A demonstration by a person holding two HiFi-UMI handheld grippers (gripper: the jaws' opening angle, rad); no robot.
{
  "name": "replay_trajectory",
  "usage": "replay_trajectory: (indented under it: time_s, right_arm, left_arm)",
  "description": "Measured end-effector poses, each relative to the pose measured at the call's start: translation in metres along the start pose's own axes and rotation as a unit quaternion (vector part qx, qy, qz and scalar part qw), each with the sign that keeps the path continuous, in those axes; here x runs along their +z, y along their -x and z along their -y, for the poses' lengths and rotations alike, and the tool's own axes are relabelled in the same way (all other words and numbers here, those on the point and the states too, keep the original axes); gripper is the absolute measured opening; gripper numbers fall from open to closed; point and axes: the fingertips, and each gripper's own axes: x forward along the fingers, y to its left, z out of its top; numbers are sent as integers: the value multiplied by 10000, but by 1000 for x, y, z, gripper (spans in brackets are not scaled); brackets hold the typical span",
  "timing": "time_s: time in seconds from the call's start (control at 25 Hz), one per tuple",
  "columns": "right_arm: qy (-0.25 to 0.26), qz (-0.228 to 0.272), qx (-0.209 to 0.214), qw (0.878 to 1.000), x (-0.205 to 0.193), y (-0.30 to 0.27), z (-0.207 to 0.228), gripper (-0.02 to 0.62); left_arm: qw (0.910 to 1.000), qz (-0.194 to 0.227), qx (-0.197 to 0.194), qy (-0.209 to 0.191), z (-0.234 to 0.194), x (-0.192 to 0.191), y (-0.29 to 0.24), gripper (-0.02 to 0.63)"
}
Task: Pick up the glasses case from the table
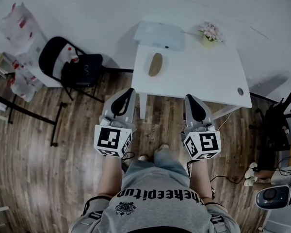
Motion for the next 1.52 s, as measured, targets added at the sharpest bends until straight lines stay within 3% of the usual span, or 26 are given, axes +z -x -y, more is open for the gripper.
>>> replay_trajectory:
  time_s: [0.4, 1.52]
  right_arm:
    - [-61, -38, 77, 9999, -7, -44, 23, 3]
    - [-149, -94, 734, 9972, -10, -205, 143, 3]
  left_arm:
    - [9999, -101, 59, 33, -19, -11, -41, 20]
    - [9981, -374, 477, 78, -52, -27, -232, 20]
